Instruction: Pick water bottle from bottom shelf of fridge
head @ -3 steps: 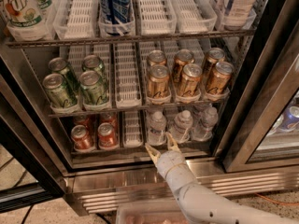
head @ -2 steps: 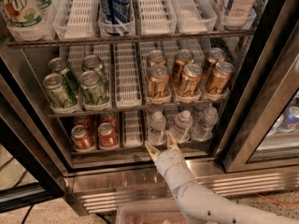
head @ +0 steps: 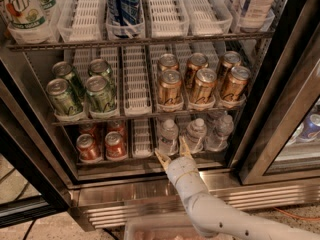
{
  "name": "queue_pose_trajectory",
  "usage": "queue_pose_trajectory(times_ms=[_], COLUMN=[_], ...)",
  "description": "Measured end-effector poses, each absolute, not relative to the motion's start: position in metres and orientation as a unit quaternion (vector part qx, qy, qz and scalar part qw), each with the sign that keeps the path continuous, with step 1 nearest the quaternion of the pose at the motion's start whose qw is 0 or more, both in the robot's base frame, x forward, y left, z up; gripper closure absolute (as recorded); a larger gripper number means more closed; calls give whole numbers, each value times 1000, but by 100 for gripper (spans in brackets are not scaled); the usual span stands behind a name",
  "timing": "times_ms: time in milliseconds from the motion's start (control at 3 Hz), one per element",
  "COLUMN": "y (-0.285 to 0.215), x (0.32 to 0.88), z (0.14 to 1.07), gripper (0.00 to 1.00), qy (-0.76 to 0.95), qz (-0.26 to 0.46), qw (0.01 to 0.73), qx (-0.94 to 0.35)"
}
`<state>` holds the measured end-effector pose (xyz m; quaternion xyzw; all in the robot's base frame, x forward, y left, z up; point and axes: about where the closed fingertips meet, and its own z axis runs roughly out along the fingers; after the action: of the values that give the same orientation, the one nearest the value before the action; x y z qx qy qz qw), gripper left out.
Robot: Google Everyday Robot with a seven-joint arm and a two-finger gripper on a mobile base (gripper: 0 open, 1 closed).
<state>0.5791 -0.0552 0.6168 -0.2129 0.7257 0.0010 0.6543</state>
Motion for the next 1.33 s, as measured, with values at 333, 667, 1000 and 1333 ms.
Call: queue_pose_trajectory(times_ms=[333, 667, 1000, 1333], y=[-57, -54, -54, -52], x=[585, 609, 609, 610], z=[616, 612, 612, 611], gripper=[39, 40, 41, 60], qy=[724, 725, 725, 725], qz=[-4, -6, -6, -3], qw=[657, 662, 662, 661], qx=[-210, -193, -193, -191])
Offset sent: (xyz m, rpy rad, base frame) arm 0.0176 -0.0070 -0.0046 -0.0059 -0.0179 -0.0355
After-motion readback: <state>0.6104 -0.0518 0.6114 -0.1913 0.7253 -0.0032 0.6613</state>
